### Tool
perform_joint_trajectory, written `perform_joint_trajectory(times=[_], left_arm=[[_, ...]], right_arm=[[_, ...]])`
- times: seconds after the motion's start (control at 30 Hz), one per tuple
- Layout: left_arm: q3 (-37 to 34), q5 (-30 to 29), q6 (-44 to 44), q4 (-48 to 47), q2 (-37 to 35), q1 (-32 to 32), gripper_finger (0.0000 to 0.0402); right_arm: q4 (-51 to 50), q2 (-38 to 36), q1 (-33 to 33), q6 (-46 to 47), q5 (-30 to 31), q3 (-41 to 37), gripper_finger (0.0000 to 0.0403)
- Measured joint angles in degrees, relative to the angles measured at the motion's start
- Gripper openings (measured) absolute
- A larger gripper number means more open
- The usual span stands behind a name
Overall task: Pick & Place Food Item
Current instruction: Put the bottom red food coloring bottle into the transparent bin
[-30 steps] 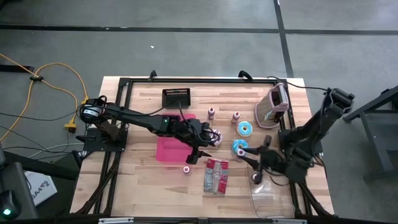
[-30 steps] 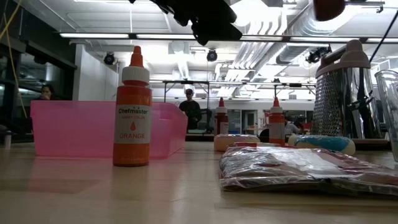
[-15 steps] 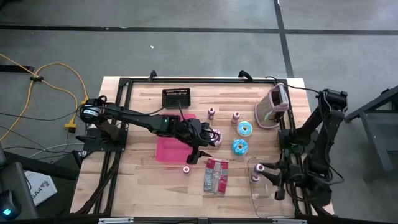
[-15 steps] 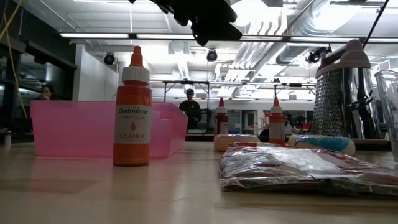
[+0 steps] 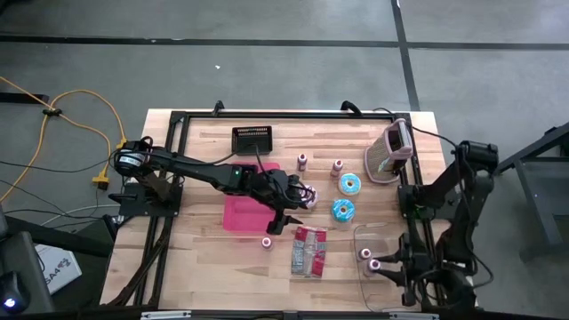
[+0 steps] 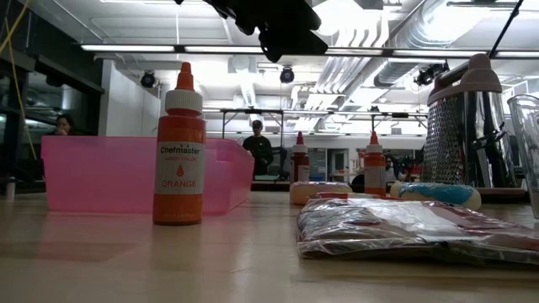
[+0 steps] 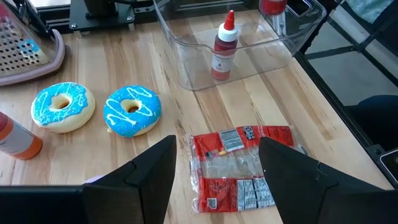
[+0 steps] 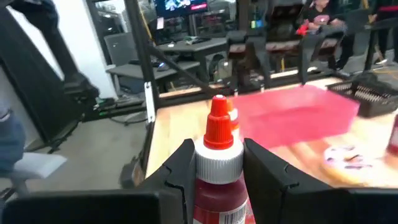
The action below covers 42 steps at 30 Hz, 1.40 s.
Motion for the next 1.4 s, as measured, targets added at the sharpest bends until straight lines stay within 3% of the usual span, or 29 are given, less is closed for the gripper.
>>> perform_joint_trajectory(times=[0.4, 0.9, 1.4], left_arm=[[-0.04, 0.0, -1.55, 2.53, 0.0, -0.01, 0.0221], [-0.04, -0.01, -1.31, 3.04, 0.01, -0.01, 0.0221], [-0.04, -0.01, -1.29, 2.99, 0.02, -0.02, 0.0221]], right_arm=[[0.74, 9.05, 1.92, 13.27, -0.85, 0.31, 0.0093], [-0.83, 4.51, 1.82, 2.29, 0.09, -0.11, 0.0093], [-5.6, -0.98, 1.82, -0.73, 0.5, -0.11, 0.0097]])
